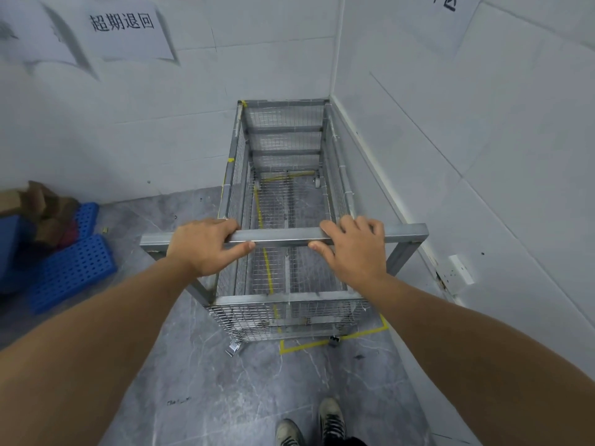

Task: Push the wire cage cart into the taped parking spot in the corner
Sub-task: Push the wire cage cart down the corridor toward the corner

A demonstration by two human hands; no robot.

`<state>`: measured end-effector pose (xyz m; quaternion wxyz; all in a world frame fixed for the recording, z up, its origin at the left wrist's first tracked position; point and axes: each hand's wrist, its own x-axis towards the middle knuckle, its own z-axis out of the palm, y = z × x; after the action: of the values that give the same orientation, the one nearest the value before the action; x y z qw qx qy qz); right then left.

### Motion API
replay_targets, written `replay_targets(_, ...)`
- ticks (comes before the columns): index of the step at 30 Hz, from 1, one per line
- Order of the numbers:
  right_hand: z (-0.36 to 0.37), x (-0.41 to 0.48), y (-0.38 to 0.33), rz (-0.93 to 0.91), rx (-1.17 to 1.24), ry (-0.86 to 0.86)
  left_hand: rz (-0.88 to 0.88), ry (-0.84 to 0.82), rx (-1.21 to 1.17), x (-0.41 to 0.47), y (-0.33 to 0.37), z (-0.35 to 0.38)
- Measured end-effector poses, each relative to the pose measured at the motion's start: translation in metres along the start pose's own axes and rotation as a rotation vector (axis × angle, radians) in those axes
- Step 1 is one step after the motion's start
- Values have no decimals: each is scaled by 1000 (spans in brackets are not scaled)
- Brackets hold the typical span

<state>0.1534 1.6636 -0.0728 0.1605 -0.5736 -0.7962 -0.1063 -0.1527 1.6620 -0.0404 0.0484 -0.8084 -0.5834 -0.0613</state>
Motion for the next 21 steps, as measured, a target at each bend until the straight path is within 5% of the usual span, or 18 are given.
replay_targets(21, 1, 5, -48, 78, 17, -21, 41, -24, 43, -1, -1, -1)
